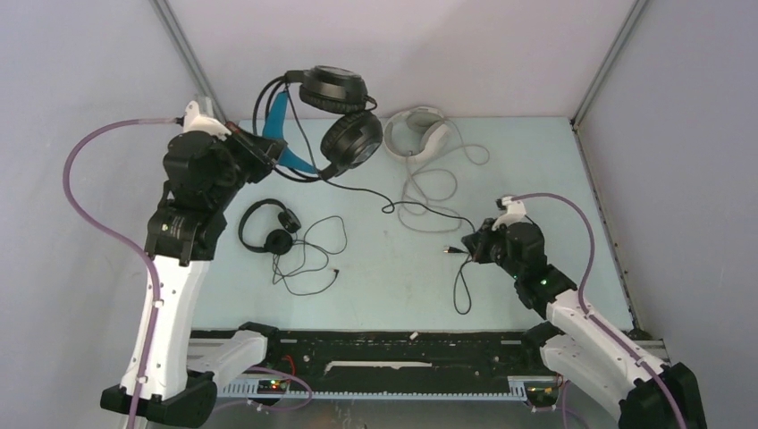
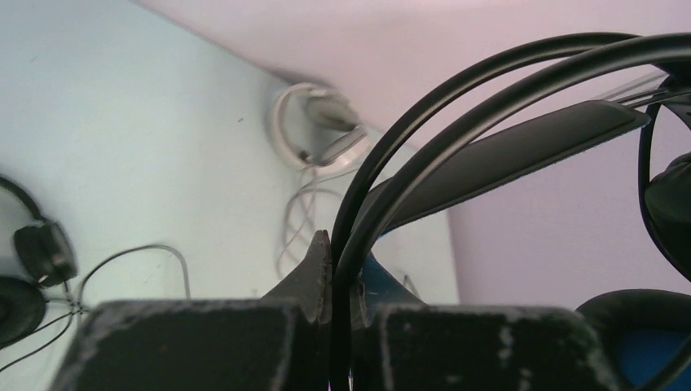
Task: Wrap the headphones
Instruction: Wrap the headphones cable around the headphones.
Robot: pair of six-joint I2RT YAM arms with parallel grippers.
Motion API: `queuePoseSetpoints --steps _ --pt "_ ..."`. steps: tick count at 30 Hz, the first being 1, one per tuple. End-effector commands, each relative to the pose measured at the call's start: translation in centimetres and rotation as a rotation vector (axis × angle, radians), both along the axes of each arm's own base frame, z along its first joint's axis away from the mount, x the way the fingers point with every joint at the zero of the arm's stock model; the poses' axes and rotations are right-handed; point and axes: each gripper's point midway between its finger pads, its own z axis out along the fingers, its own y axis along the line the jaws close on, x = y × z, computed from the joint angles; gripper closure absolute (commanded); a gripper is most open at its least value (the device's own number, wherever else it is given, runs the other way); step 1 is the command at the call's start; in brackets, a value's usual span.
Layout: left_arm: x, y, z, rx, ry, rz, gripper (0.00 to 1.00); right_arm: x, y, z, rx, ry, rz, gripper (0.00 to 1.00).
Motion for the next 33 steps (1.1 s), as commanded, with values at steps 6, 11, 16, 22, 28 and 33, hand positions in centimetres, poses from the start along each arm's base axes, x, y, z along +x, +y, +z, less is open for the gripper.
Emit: queuePoseSetpoints --steps 6,11,16,22,28,33 --pt "-2.3 0.0 8.8 -0.134 -0.257 -0.066 1.0 0.7 -11.7 -4.9 0.068 0.225 -0.476 1.0" --pt "-2.7 0.0 9.1 -0.13 -0.267 -0.076 1.0 0.7 -13.9 -4.7 0.12 0.208 -0.547 1.0" --pt "-3.2 -2.0 9.3 -0.201 -0.285 -0.186 1.0 1.5 -12.1 -4.5 0.18 0.166 -0.455 1.0" --pt "-4.2 -4.0 9.0 -0.26 -0.293 -0.315 1.0 3.4 -11.4 -3.7 0.161 0.131 -0.412 1.0" --pt "-5.2 -5.0 9.0 -0.243 -0.3 -0.402 1.0 4.8 -11.8 -4.5 0.122 0.169 -0.421 1.0" --pt "-4.2 -4.1 7.6 -0.188 -0.27 -0.336 1.0 4.6 -9.1 -3.2 0.099 0.189 -0.297 0.9"
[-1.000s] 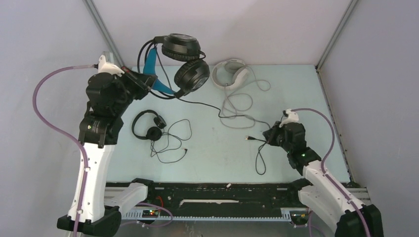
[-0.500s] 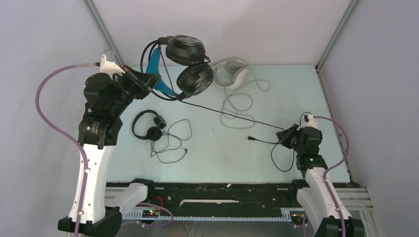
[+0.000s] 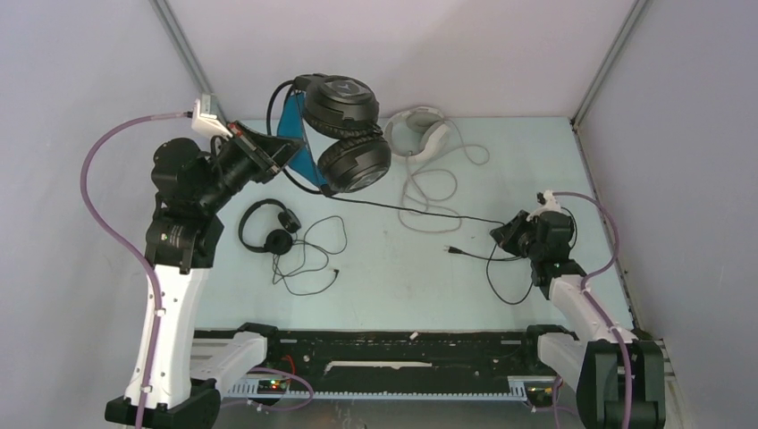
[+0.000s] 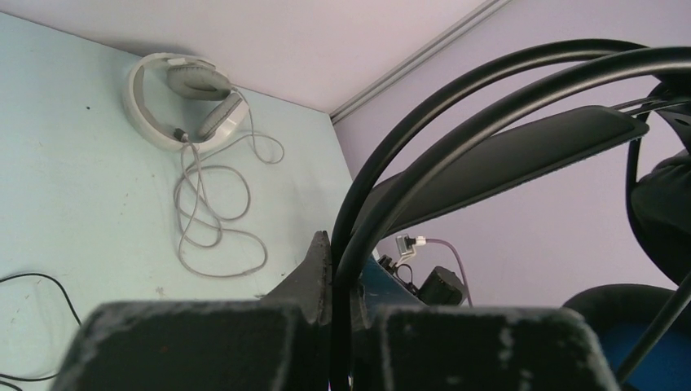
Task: Wrap the headphones
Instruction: Wrap the headphones cable around the headphones.
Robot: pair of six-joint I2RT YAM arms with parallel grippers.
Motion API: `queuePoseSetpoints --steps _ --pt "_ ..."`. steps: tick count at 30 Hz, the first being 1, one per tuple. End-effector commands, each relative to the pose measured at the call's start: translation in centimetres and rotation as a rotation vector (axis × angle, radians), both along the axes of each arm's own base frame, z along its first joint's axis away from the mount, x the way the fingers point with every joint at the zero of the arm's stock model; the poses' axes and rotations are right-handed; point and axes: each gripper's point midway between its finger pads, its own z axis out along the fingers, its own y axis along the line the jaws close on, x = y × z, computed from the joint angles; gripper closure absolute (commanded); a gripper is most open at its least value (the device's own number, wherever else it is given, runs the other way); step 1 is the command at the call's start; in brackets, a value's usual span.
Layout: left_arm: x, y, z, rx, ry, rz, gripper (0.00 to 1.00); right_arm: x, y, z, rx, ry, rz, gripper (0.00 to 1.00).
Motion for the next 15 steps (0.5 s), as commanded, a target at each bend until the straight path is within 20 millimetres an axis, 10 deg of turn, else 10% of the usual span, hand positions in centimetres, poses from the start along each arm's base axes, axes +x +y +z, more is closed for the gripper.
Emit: queuePoseSetpoints --steps 1,9,15 --pt "-0.8 0.5 3.1 -0.021 -0.116 0.016 1.0 0.3 1.6 2.1 -0.081 -0.033 0.071 0.86" --pt "1.8 2.3 1.4 0.052 -0.06 0.137 1.0 -4.6 4.3 3.5 -0.166 -0.021 0.11 0.66" --pt "2.9 4.2 -0.3 0.143 0.006 0.241 1.0 -5.3 4.1 9.3 -0.146 -0.129 0.095 0.51"
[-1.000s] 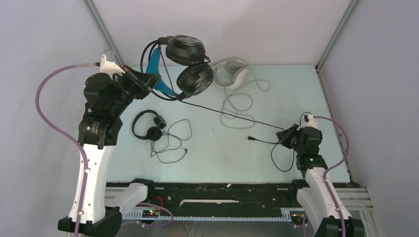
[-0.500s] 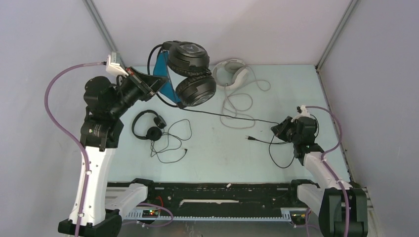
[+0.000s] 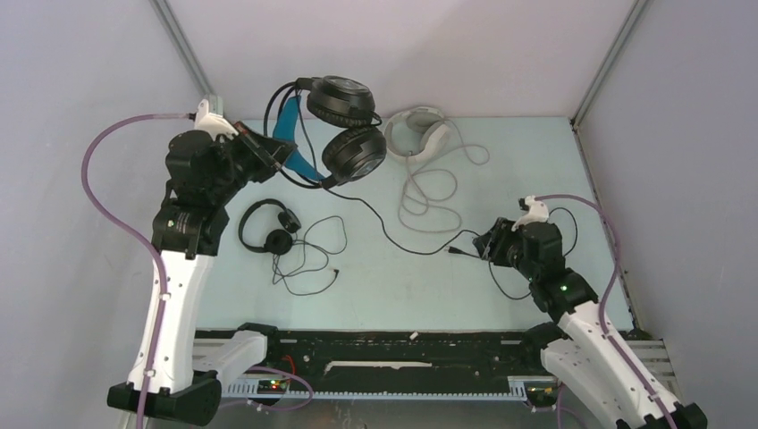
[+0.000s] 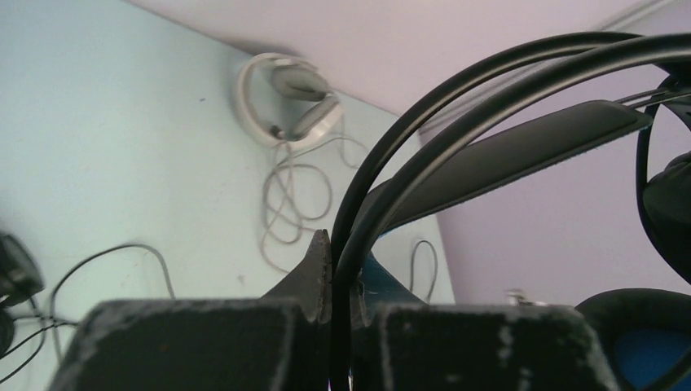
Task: Wrap the headphones
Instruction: Wrap the headphones cable around the headphones.
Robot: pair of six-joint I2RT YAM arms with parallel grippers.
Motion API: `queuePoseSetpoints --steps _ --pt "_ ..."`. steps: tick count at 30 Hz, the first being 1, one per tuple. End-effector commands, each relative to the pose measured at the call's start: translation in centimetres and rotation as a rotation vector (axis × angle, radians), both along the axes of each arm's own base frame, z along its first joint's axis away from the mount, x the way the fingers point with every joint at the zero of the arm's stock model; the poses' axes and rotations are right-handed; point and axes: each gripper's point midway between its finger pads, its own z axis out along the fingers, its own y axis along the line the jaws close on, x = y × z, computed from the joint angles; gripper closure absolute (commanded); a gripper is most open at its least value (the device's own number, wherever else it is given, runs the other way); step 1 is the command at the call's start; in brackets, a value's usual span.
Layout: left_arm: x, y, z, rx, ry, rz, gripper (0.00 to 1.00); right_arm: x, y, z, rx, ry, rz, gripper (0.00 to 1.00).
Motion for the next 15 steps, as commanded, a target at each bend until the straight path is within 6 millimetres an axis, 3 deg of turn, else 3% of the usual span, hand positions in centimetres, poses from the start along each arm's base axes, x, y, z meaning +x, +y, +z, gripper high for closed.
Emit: queuePoseSetpoints --steps 1,8,15 --pt "0.1 1.9 3.0 0.043 -0.074 0.092 1.0 0.0 -0.5 5.4 0.019 -0.085 -0.044 0.48" --pt "0.6 2.0 2.5 0.05 -0.054 0.1 1.0 -0.3 0.2 9.7 0.042 -0.149 -0.008 0.4" --pt "0.3 0.4 2.7 0.006 -0.047 0.023 1.0 -2.5 8.8 17.5 0.138 -0.686 0.53 0.26"
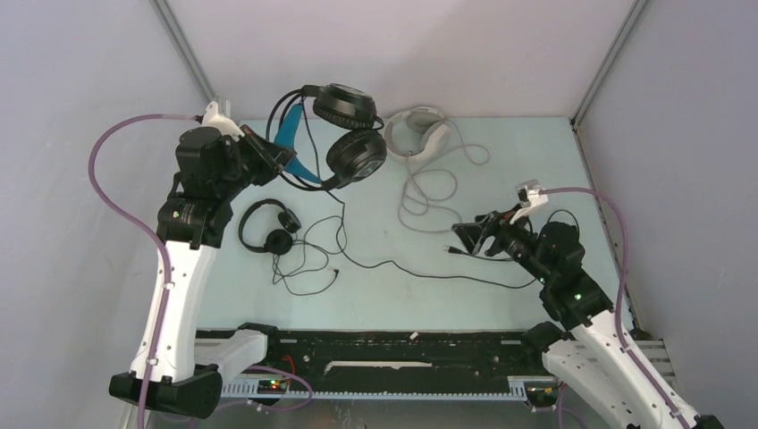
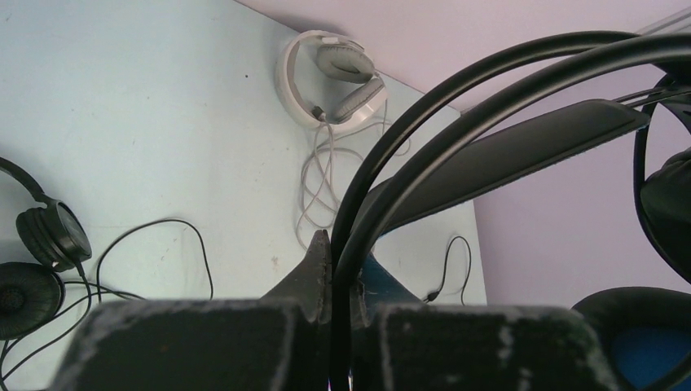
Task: Wrap the headphones
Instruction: Wrap the headphones cable around the headphones.
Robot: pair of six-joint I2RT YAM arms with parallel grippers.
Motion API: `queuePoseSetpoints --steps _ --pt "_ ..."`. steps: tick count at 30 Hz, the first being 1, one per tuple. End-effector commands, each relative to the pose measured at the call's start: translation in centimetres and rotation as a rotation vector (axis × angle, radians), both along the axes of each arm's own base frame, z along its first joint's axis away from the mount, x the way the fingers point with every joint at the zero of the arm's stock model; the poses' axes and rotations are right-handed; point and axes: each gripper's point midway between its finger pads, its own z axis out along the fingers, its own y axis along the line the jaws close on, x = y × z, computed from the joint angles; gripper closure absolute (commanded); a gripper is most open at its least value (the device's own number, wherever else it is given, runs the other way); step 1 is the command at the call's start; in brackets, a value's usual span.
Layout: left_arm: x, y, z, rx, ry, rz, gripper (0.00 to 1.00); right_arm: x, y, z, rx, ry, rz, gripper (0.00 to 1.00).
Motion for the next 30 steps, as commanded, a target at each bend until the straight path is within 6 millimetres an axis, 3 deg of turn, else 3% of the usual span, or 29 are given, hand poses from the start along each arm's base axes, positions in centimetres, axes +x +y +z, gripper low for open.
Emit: queuePoseSetpoints --steps 1,9,14,20,30 --pt "-0.9 -1.0 6.2 -0.077 -0.163 -0.049 1.0 -2.0 6.4 7.3 0.044 -0.462 0.371 0.26" --pt "-2.3 -3.1 6.5 -0.11 -0.145 -0.134 1.0 -4.0 15.6 7.9 0.026 -0.732 0.673 0.16" --pt "-3.2 -4.6 6.3 -0.125 -0.141 -0.193 1.0 -3.3 19.7 3.8 -0.046 -0.725 0.73 0.17" --pt "-4.0 -5.7 6.7 -0.164 -0.144 -0.239 1.0 -2.8 22.3 -1.0 -0.113 -0.666 0.782 0.21" --pt "-4.3 -6.0 7.0 -0.179 -0.149 -0.248 1.0 -3.4 23.8 -5.6 -0.14 -0.562 0.841 0.33"
